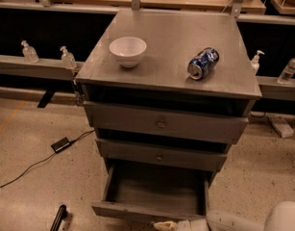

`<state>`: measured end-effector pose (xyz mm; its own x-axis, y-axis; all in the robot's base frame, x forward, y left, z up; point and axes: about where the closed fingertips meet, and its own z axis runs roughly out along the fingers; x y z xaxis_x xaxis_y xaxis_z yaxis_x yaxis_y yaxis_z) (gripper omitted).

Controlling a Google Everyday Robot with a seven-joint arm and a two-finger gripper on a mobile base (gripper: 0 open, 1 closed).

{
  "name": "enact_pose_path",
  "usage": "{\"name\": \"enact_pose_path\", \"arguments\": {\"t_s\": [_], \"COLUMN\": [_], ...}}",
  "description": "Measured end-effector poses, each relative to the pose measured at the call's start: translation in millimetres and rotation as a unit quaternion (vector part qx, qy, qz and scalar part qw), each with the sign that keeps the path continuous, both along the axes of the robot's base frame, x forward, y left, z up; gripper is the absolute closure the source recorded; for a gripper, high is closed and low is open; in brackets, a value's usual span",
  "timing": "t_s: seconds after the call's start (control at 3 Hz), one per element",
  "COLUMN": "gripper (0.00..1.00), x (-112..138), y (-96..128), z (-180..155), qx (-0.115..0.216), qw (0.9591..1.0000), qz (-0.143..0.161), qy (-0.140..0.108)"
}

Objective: Close bottom drawer

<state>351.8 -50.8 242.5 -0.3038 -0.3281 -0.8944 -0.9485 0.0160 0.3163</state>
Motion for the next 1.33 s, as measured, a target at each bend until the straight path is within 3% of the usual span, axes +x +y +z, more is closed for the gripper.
{"name": "enact_pose_path", "arguments": {"t_s": [0.33,0.67,1.0,1.33], "gripper": [0.48,0.72,0.95,1.00], "x": [11,21,22,28], "y": [-4,-12,-11,-21], "z": [-32,-43,-47,-57], "qx": [0.006,-0.010,-0.014,-0.022], "qw": [0.9990,0.9942,0.9934,0.9910], "qz": [0.012,0.008,0.007,-0.020], "qy": [-0.042,-0.107,-0.114,-0.130]}}
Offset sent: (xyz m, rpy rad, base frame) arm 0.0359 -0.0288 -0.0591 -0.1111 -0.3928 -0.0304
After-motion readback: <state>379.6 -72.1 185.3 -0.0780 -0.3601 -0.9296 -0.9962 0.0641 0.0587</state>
